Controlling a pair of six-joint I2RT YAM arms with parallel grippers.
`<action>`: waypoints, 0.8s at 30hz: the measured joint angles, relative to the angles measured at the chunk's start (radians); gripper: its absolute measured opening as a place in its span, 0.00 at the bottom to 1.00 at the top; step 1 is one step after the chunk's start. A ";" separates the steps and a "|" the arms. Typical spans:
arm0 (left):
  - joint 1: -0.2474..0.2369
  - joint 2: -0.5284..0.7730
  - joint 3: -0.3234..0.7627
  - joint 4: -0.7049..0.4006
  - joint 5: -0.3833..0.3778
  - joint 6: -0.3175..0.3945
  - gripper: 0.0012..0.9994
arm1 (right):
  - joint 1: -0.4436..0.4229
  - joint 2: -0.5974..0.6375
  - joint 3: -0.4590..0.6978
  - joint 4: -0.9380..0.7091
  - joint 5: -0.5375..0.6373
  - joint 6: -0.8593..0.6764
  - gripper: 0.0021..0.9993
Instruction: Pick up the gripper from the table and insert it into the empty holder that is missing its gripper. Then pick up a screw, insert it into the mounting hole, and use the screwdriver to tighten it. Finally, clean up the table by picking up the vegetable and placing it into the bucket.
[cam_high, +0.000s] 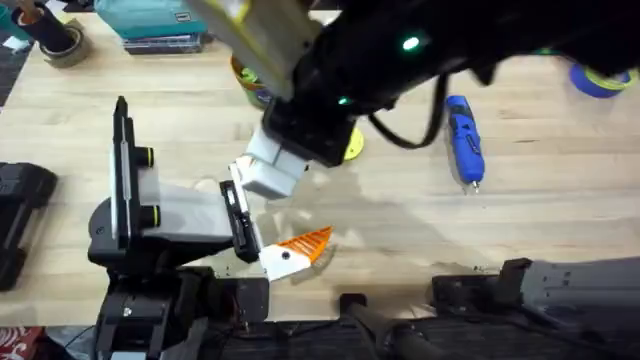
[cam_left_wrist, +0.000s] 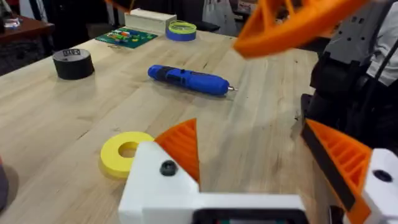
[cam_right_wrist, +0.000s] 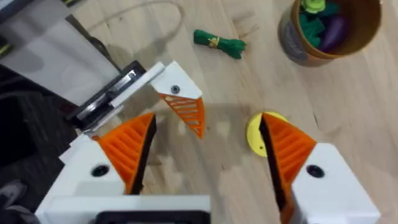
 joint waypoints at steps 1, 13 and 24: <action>0.000 0.000 0.000 0.000 0.000 0.000 0.99 | -0.007 -0.009 0.000 -0.004 0.000 0.000 1.00; 0.000 0.000 0.000 0.000 0.000 0.000 0.99 | -0.128 -0.215 -0.281 0.156 -0.119 -0.071 1.00; 0.000 0.000 0.000 0.000 0.000 0.000 0.99 | -0.340 -0.434 -0.589 0.154 -0.373 -0.354 1.00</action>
